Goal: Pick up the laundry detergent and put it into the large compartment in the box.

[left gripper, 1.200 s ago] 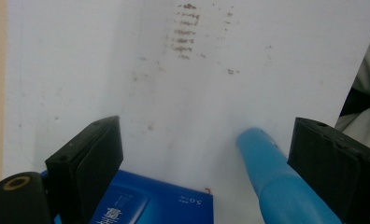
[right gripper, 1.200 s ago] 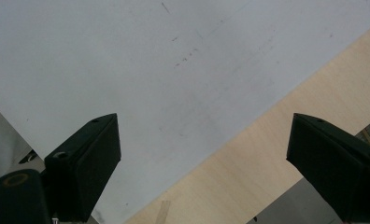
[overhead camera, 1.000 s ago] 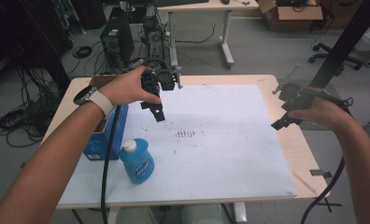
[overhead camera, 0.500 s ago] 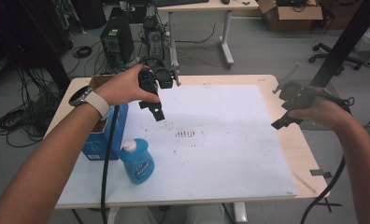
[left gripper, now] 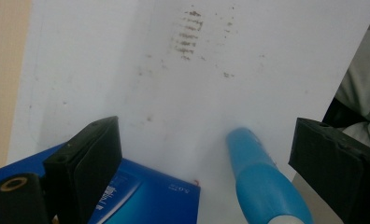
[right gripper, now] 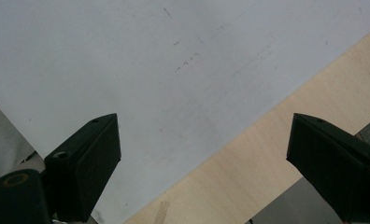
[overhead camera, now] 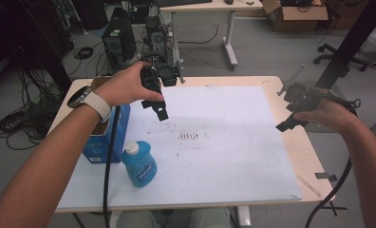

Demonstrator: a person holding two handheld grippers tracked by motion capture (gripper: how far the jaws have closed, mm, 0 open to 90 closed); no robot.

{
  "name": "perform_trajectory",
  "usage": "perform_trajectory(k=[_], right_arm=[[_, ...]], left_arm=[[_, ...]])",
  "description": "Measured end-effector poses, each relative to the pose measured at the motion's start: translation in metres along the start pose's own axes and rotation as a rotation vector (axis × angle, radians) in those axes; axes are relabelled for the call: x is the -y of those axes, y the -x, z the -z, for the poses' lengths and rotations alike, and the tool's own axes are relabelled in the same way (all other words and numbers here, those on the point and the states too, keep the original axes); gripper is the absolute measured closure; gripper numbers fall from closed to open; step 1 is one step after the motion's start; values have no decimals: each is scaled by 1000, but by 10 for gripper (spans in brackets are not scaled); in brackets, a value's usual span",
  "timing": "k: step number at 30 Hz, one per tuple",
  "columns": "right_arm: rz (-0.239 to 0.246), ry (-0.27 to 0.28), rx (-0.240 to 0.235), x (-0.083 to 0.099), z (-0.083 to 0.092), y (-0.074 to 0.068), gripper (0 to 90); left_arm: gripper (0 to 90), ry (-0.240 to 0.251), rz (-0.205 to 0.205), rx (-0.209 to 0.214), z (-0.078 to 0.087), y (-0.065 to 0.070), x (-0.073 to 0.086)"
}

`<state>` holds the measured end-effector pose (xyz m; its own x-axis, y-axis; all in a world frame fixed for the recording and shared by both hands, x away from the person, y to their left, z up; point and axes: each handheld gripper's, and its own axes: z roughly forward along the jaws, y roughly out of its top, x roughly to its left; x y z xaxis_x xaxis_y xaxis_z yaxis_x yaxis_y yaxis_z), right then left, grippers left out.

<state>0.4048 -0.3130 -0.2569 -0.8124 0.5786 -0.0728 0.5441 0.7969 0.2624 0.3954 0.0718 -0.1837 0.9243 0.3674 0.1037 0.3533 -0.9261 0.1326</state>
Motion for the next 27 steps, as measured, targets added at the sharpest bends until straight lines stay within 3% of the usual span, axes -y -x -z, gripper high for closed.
perform_trajectory(k=[7, 17, 19, 27], right_arm=[[3, 3, 2, -1, 1, -1, 97], [2, 4, 7, -1, 3, -2, 97], [6, 7, 9, -1, 4, -2, 97], [15, 7, 8, -3, 3, -3, 97]], left_arm=[[88, -21, 68, 13, 6, 2, 2], [83, -9, 133, 5, 18, 6, 7], [77, -6, 164, 10, 23, 9, 9], [75, -40, 231, 23, 31, 16, 16]])
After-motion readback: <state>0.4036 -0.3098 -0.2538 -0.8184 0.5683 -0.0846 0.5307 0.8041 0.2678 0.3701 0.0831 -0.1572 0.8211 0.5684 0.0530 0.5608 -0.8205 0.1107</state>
